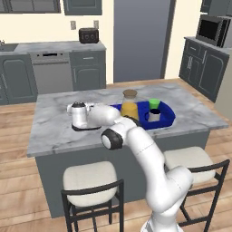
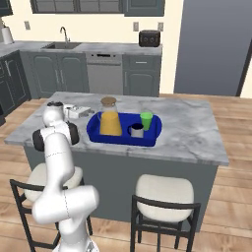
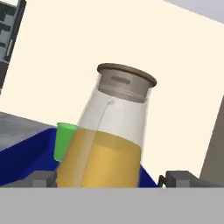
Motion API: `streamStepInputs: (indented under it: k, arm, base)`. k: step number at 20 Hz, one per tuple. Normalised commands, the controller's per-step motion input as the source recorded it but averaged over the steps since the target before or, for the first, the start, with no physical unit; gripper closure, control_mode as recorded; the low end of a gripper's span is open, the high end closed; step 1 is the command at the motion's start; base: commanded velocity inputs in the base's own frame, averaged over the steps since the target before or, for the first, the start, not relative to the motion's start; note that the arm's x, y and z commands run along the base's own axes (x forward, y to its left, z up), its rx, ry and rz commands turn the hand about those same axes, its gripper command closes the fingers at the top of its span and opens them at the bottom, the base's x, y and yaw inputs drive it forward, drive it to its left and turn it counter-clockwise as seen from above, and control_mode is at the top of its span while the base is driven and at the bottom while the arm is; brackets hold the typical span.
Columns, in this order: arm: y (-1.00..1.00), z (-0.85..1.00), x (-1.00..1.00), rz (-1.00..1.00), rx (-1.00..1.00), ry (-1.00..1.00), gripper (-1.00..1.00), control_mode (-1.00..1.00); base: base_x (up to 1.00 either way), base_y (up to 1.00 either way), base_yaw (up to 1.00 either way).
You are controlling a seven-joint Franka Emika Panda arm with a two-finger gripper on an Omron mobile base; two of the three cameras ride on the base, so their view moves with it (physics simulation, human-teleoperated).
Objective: There is a tray on the dining counter. Grab the cup, mug, and pitcher and place them on the tray. The pitcher may be placed next to the tray if it cannot fit the tray.
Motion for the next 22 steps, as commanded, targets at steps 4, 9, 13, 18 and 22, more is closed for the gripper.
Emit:
streamStepInputs:
  k: [4, 9, 13, 18, 22]
  arm:
    - [0.04, 0.59, -0.63, 0.15, 0.02, -0.4, -1.0, -1.0]
    - [0.0, 0.76, -0.66, 0.11, 0.07, -0.44, -1.0, -1.0]
    - [0.0, 0.56, -0.84, 0.12, 0.09, -0.32, -1.0, -1.0]
    - [-0.04, 0.46, -1.0, 0.09, 0.09, -0.28, -1.0, -1.0]
    - [-0.08, 0.37, -1.0, 0.1, 0.12, -0.23, -1.0, -1.0]
  base:
    - [0.0, 0.0, 0.0]
    - [0.0, 0.0, 0.0]
    - [0.0, 0.0, 0.0]
    - [0.0, 0.0, 0.0]
    - [0.0, 0.0, 0.0]
